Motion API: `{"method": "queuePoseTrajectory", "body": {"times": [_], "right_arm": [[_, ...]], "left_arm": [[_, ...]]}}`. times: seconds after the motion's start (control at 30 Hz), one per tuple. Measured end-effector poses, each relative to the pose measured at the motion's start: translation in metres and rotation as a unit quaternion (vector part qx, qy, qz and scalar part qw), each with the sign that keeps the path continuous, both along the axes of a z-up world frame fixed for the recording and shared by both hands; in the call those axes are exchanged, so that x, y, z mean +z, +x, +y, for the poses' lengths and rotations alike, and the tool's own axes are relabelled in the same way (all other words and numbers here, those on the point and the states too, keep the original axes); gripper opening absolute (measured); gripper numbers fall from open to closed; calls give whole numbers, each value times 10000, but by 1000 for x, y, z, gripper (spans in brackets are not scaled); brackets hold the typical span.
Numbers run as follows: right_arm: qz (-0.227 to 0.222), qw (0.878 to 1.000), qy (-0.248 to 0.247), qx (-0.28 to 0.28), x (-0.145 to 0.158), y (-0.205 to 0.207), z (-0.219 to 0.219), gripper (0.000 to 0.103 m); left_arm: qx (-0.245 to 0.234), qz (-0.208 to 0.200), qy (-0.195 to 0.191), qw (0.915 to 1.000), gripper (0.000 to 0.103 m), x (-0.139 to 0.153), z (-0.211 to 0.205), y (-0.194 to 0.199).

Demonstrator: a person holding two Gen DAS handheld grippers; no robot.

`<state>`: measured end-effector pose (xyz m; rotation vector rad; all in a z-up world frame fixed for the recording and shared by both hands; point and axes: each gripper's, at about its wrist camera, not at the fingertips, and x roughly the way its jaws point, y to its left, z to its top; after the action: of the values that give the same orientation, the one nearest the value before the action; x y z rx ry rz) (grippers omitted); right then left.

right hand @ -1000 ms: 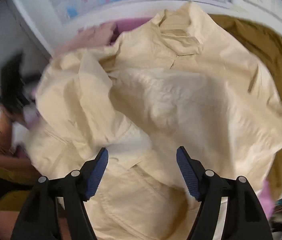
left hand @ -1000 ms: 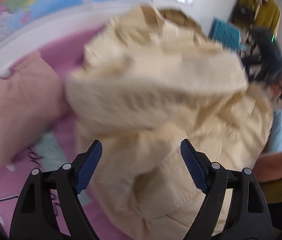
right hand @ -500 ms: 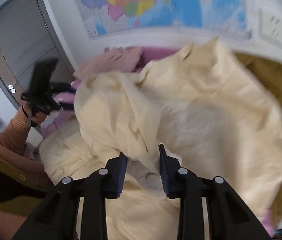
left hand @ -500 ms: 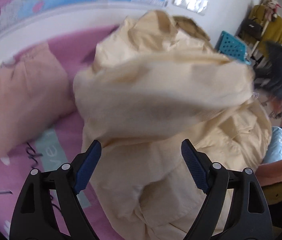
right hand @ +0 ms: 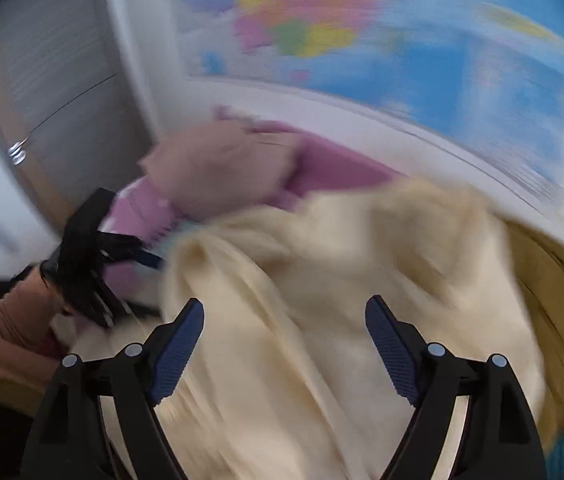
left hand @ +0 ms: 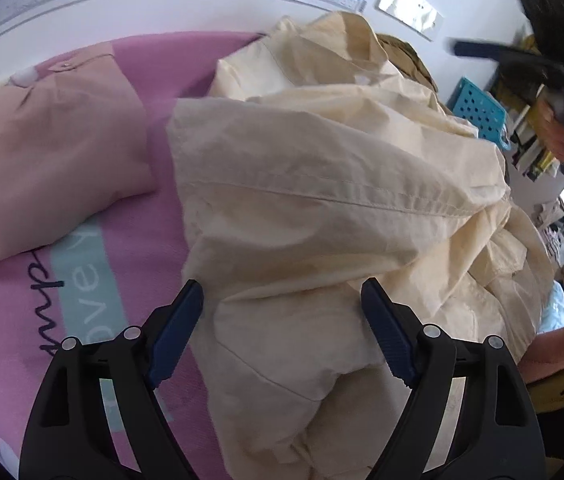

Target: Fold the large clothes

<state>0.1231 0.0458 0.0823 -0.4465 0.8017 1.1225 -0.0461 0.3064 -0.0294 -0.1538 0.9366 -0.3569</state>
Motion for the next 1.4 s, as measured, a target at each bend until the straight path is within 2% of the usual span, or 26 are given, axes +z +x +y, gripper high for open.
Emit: {"method": "queuePoseTrajectory", "body": {"times": [0.1,0.13,0.17,0.2,0.23,0.33,0.43,0.47,0.53,0.57,0.6,0.63,0.7,0.73,0.77,0.8,0.83,0.93,1.0,1.03,1.1,1.13,1.17,1.2,1.27,1.4], "right_arm": [[185,9973,-523,488,-30,4,80,81],[314,9956,-672,569,-40,4,94,73],[418,9919,-968,713,-55,6,111,60],[492,9897,-1114,748,-67,9,119,22],[669,9885,-1159,708,-72,13,120,3],[1162,9906,-580,439,-60,30,77,3],[1297,9912,126,-222,-40,50,12,0],[1226,9913,57,-470,-42,55,-1,0],[1633,9830,-413,-732,-69,63,-23,0],[1468,9828,-724,-849,-76,62,-26,2],[1412,9827,-777,-916,-78,62,-27,4],[1663,9807,-472,-917,-72,65,-29,6],[1921,9781,-16,-806,-58,69,-19,48],[1859,9789,175,-830,-48,71,-6,84],[1912,9780,295,-777,-44,73,4,84],[2201,9726,341,-668,-46,80,22,82],[2501,9654,259,-689,-53,87,39,78],[3087,9476,-3,-817,-81,108,75,78],[3536,9294,-215,-1035,-106,122,92,77],[3971,9110,-235,-1093,-122,128,98,75],[4387,8917,-270,-1078,-136,132,107,57],[4371,8941,-221,-948,-138,130,114,47],[4301,8991,-144,-802,-134,126,115,28],[4139,9084,-14,-583,-126,121,123,16],[3756,9259,209,-355,-106,117,135,11],[3346,9418,308,-124,-78,117,159,11]], "left_arm": [[60,66,-149,9998,80,-4,3,6],[71,83,-154,9998,80,-6,2,6],[73,92,-174,9998,80,-9,3,6],[86,87,-193,9997,81,-10,4,5],[113,89,-246,9996,79,-12,6,5],[144,140,-507,9985,77,-19,13,3],[164,117,-536,9984,75,-25,16,0],[171,100,-547,9983,75,-26,17,-1],[167,72,-631,9978,75,-26,20,-4],[156,65,-670,9976,75,-26,22,-5],[143,45,-694,9975,75,-25,23,-5],[135,25,-682,9976,75,-25,22,-6],[135,22,-623,9980,74,-25,20,-6],[143,27,-580,9982,74,-25,18,-5],[149,23,-522,9985,74,-25,17,-6],[146,-3,-431,9990,74,-24,14,-7],[146,-22,-365,9992,74,-23,11,-7],[175,-24,-355,9992,74,-23,10,-8],[171,-34,-370,9992,74,-26,11,-8],[163,-39,-373,9992,74,-26,11,-9],[128,-63,-379,9992,75,-27,12,-9],[114,-67,-389,9992,75,-28,13,-9],[98,-68,-410,9991,76,-28,15,-10],[79,-74,-421,9991,76,-28,18,-12],[54,-87,-405,9991,76,-28,18,-12],[69,-133,-468,9988,77,-29,23,-11]]}}
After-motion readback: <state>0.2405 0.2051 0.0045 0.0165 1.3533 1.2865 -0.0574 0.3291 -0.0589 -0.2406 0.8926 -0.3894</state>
